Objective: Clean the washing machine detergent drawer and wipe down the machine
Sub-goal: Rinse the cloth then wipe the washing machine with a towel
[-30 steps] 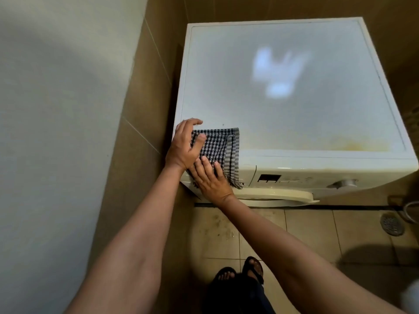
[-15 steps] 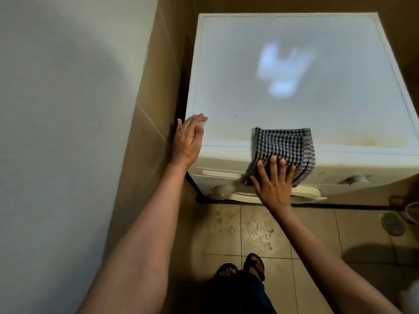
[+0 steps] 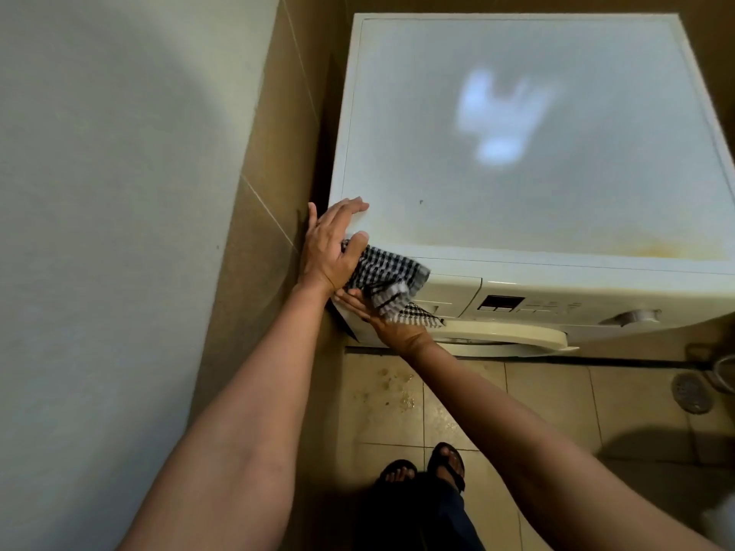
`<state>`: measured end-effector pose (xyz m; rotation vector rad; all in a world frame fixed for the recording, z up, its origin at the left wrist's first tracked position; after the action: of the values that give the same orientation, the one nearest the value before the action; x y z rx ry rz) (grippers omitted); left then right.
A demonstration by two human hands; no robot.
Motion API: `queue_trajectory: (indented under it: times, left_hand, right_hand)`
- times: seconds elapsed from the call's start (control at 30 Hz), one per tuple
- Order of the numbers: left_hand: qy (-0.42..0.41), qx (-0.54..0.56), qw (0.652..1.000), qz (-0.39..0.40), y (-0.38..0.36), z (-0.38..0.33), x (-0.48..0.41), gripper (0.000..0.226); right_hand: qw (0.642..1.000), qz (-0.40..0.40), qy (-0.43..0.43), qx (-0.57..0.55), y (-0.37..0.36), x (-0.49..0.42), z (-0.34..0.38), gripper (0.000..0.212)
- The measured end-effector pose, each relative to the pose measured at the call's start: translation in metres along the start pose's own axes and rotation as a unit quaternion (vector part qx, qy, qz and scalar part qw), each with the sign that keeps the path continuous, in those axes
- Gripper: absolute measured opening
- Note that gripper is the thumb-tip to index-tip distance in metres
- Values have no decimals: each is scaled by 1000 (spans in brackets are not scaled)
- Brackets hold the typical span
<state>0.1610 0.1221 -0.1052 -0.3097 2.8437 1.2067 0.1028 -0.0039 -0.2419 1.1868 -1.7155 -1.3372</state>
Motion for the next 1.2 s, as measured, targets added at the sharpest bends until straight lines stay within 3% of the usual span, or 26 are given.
queue_trajectory:
  times: [0.07,0.17,0.3,0.4,0.53,0.63,0.7,0.83,0.9,1.0,1.07,1.2]
  left_hand:
    - [-2,-7,1000,1,0,0,0,86]
    - [11,-15,1000,-5,1,-2,0,76]
    - [20,-15,1000,-14,1,-6,2,89]
    - [20,-24,999,-17,1,-8,3,89]
    - [20,-34,999,-30,0,-5,1,76]
    - [33,-45,998,-42,1,-6,0,51]
    - [43,-45,997,-42,2,-6,0,50]
    - [44,-71,996,-32,2,-8,3,47]
    - [38,-120,991,-36,0,-13,3,46]
    - [18,-224,971,-85,-5,-35,-1,33]
    - [16,-233,966,-111,-13,-56,-5,29]
    - [-39,-168,985,-28,-55,-93,-11,32]
  right_hand:
    - [994,32,-40,-95,5,18,-8,72]
    - [993,-67,-14,97,37,62,-34,91]
    - [968,-122,-178,129,70,129,-90,80]
    - [953,-88,-290,31,93,132,-116,77]
    - [895,-30,-420,-147,116,61,-124,76]
    - [914,24,-356,-194,128,-9,-97,70]
    - [934,41,-290,-205,135,-29,-82,68]
    - [953,37,-197,-227,132,6,-89,62]
    - [948,40,-216,-230,126,47,-107,60]
    - [915,60,-324,-233,114,126,-154,60]
    - [887,69,-402,-217,109,183,-192,60]
    - [826,70,-528,-185,99,266,-258,67]
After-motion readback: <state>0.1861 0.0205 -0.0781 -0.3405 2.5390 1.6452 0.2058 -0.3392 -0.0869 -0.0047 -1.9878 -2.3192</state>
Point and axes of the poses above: each hand's wrist, its own x-axis away from the middle knuckle, its own y-axis out of the back of the hand, z = x × y, the point moved 4 cm from there along -x, towards the middle knuckle, and after that the axes turned 11 degrees about y, right-handed, at the moved point
